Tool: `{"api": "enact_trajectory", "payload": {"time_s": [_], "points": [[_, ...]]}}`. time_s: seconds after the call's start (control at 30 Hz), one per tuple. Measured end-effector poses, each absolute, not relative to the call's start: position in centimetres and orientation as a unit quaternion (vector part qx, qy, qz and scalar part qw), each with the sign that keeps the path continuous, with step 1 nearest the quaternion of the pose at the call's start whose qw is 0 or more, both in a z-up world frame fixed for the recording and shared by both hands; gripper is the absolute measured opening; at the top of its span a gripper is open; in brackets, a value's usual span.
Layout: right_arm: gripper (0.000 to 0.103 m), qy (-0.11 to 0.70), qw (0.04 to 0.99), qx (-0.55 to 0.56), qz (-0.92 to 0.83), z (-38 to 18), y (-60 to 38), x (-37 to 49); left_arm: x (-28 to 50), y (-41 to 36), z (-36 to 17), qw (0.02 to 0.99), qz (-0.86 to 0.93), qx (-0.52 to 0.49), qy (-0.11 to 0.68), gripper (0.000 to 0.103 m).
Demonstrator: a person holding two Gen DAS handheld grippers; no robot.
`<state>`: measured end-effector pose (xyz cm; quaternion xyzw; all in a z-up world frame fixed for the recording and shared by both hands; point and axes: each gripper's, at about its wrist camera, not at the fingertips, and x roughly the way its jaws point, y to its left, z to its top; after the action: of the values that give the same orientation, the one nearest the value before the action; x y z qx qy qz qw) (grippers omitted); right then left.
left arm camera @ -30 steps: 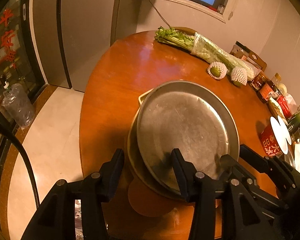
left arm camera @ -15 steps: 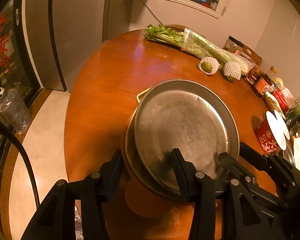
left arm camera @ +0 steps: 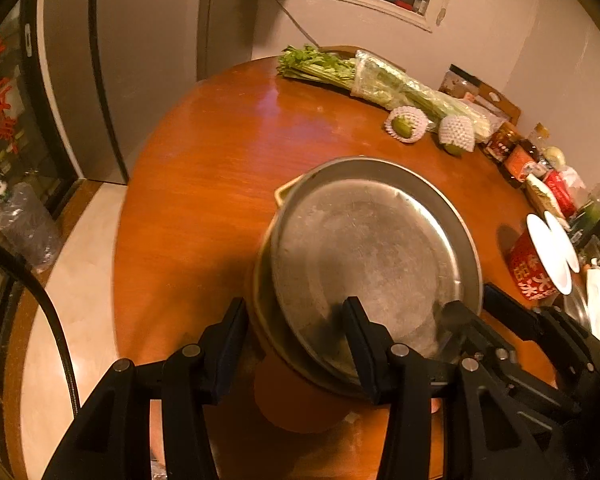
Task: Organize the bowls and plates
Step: 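Lower the tray onto the shell plate and open the left gripper, then move the left gripper to the steel mixing bowl rim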
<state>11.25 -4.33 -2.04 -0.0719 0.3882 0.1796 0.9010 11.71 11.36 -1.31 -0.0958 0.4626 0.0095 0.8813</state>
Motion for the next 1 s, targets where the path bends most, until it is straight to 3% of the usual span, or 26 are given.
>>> {"api": "enact_trajectory", "payload": {"time_s": [0.57, 1.0], "points": [[0.039, 0.369, 0.911, -0.069, 0.173, -0.5, -4.6, 10.2, 9.9, 11.9, 1.5, 0.898, 0.020, -0.087, 0.430, 0.049], [0.050, 0.328, 0.927, -0.064, 0.171, 2.6, -6.1, 8.6, 8.6, 10.0, 3.7, 0.910, 0.009, -0.073, 0.409, 0.049]]}}
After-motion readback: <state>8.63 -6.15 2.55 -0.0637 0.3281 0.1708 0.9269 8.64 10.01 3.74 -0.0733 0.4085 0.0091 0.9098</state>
